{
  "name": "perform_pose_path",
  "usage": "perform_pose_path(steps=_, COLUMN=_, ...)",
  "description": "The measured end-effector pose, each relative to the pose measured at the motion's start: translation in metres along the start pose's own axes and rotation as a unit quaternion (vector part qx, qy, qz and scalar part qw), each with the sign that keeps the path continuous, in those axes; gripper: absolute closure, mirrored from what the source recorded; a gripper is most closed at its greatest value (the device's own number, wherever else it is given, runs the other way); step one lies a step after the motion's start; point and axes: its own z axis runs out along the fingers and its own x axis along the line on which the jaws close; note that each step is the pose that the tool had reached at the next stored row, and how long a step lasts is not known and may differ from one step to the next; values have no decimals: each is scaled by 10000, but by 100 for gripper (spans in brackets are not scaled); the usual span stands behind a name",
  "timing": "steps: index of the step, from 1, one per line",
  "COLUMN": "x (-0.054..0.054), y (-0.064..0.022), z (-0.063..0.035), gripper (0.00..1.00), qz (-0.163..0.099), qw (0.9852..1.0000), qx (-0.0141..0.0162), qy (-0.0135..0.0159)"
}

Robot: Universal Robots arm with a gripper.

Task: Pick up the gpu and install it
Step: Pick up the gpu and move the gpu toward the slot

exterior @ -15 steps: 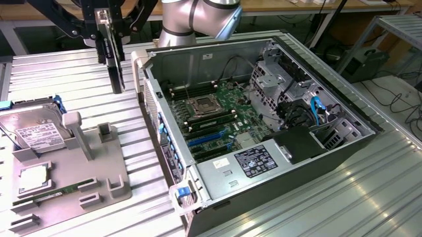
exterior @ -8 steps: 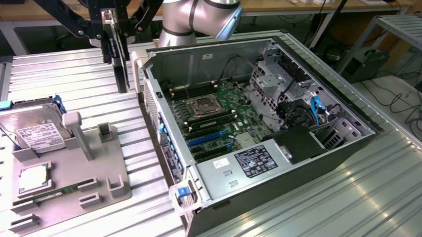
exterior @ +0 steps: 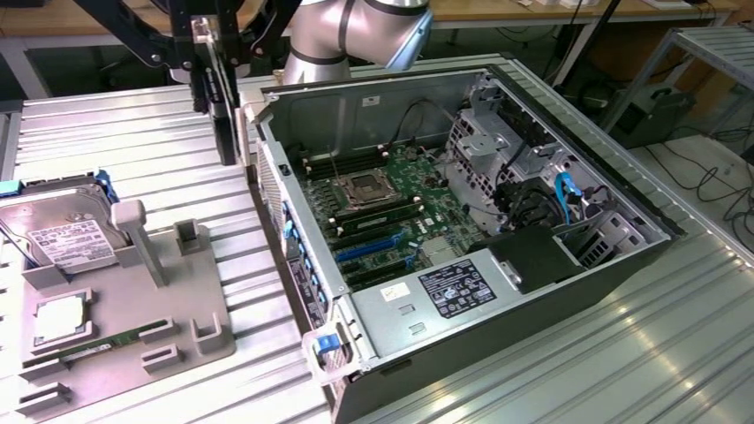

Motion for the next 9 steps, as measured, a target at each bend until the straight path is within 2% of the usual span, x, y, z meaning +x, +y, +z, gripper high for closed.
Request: perform_pose_path(steps=9, x=-65, y=1, z=7, gripper=72, qz=0, qw=10000, qx=0, qy=0)
